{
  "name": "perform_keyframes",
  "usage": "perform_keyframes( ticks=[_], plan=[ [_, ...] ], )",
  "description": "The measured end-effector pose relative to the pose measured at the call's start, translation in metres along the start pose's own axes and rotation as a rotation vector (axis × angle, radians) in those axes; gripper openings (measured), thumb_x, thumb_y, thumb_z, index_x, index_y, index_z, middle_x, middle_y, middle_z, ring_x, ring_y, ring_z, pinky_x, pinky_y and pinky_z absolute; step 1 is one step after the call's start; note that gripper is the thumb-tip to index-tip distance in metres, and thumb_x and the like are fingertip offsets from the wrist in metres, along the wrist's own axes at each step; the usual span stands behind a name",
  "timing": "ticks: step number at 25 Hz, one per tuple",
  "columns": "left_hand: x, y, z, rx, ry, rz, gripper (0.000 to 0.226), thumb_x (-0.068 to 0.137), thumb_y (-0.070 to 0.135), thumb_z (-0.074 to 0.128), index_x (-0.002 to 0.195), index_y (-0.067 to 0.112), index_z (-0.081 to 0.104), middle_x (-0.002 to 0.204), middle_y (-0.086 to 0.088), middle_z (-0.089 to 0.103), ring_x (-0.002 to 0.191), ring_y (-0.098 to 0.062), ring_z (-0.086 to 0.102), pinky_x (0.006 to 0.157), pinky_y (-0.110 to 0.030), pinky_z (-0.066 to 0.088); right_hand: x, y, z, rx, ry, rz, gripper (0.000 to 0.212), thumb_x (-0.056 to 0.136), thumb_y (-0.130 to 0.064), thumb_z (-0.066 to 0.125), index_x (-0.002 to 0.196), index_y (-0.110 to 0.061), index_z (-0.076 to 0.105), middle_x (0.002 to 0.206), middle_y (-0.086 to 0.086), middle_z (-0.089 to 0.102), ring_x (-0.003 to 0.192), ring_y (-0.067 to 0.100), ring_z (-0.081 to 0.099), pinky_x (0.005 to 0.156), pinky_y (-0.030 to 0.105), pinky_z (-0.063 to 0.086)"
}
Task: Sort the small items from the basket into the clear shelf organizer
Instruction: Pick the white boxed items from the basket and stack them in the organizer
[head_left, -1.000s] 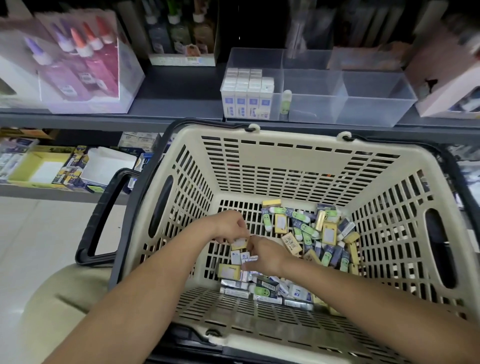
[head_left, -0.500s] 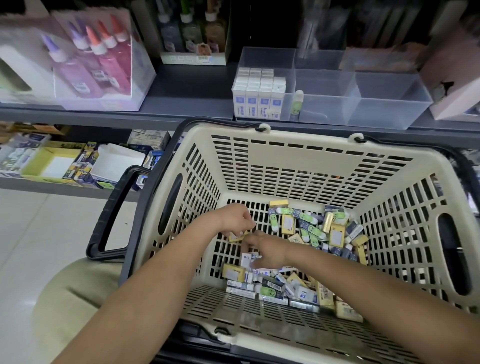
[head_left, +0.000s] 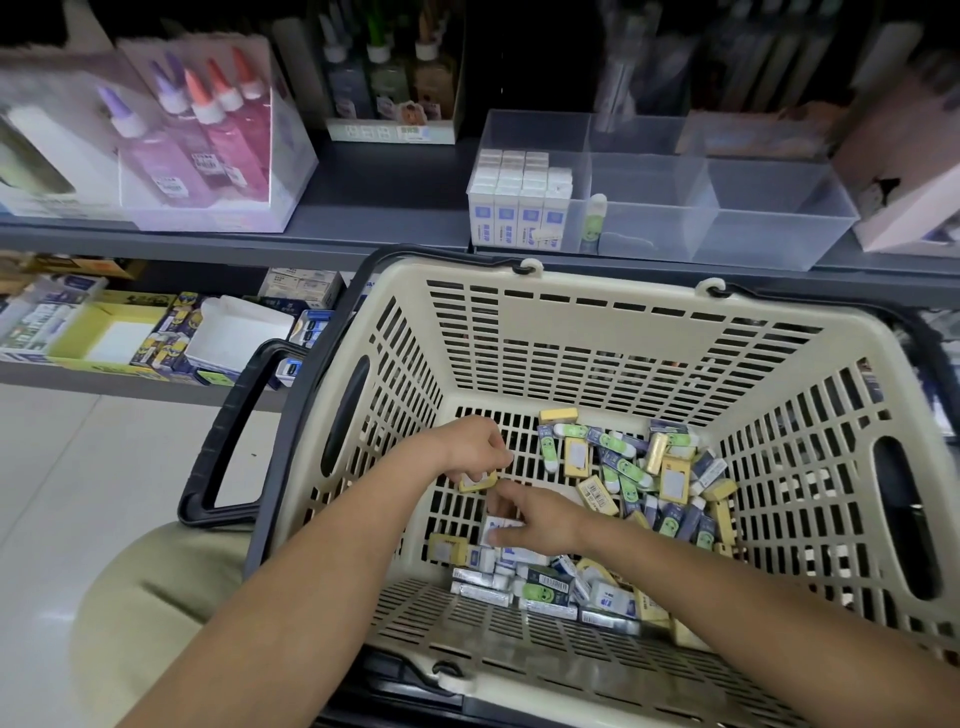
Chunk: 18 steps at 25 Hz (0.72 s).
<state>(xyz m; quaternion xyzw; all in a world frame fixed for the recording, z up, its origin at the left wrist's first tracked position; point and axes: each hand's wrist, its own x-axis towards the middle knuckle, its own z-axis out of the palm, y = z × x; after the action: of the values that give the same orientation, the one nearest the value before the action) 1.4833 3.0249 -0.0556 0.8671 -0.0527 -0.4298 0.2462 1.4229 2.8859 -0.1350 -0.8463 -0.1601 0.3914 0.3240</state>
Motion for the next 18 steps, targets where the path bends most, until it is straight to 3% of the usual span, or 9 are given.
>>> perform_keyframes(
  ticks=[2, 6, 9, 11, 15, 18],
  plan=[
    [0.0005, -0.0003, 0.0008, 0.006, -0.002, 0.000, 0.028, 0.095, 0.026, 0.047, 0.116, 0.010, 0.055, 0.116, -0.013, 0.061, 0.086, -0.014, 0.057, 0.060, -0.022, 0.046, -0.0014, 0.0002, 0.0021, 0.020, 0.014, 0.012, 0.032, 0.085, -0.040, 0.062, 0.107, -0.027, 0.044, 0.100, -0.003, 0.050, 0.091, 0.016, 0.050, 0.075, 0.026, 0.039],
    [0.0006, -0.0012, 0.0008, 0.000, -0.001, -0.007, 0.027, 0.095, 0.025, 0.047, 0.115, 0.010, 0.055, 0.116, -0.013, 0.060, 0.085, -0.015, 0.056, 0.060, -0.021, 0.045, 0.0007, -0.0035, 0.0052, -0.085, -0.005, 0.040, 0.046, 0.088, -0.045, 0.054, 0.130, -0.030, 0.041, 0.118, -0.002, 0.056, 0.104, 0.019, 0.056, 0.084, 0.030, 0.045],
    [0.0016, -0.0010, 0.0009, 0.009, 0.001, -0.008, 0.028, 0.095, 0.025, 0.047, 0.116, 0.009, 0.055, 0.116, -0.015, 0.061, 0.085, -0.015, 0.055, 0.059, -0.021, 0.044, 0.0021, -0.0064, 0.0075, -0.135, 0.011, 0.047, 0.041, 0.088, -0.047, 0.053, 0.119, -0.024, 0.041, 0.117, 0.006, 0.058, 0.104, 0.027, 0.057, 0.085, 0.039, 0.049],
    [0.0019, -0.0009, 0.0005, 0.011, -0.001, -0.006, 0.027, 0.095, 0.025, 0.047, 0.116, 0.009, 0.055, 0.117, -0.015, 0.060, 0.085, -0.016, 0.055, 0.058, -0.021, 0.044, 0.0021, -0.0060, 0.0077, -0.137, 0.016, 0.031, 0.036, 0.088, -0.047, 0.053, 0.112, -0.022, 0.043, 0.112, 0.005, 0.059, 0.099, 0.028, 0.058, 0.080, 0.038, 0.048],
    [0.0024, -0.0002, 0.0010, 0.014, -0.002, -0.014, 0.027, 0.095, 0.026, 0.047, 0.115, 0.010, 0.054, 0.116, -0.014, 0.061, 0.085, -0.015, 0.056, 0.058, -0.021, 0.044, 0.0030, -0.0068, 0.0056, -0.150, -0.013, 0.043, 0.057, 0.089, -0.046, 0.052, 0.139, -0.030, 0.030, 0.126, 0.003, 0.054, 0.111, 0.023, 0.054, 0.088, 0.038, 0.048],
    [0.0017, 0.0001, 0.0007, 0.012, -0.002, -0.017, 0.027, 0.095, 0.025, 0.046, 0.114, 0.009, 0.055, 0.116, -0.013, 0.060, 0.085, -0.016, 0.056, 0.059, -0.022, 0.044, 0.0049, -0.0082, 0.0073, -0.241, -0.045, 0.037, 0.053, 0.091, -0.046, 0.045, 0.140, -0.033, 0.030, 0.134, 0.003, 0.051, 0.116, 0.024, 0.052, 0.090, 0.040, 0.048]
  ],
)
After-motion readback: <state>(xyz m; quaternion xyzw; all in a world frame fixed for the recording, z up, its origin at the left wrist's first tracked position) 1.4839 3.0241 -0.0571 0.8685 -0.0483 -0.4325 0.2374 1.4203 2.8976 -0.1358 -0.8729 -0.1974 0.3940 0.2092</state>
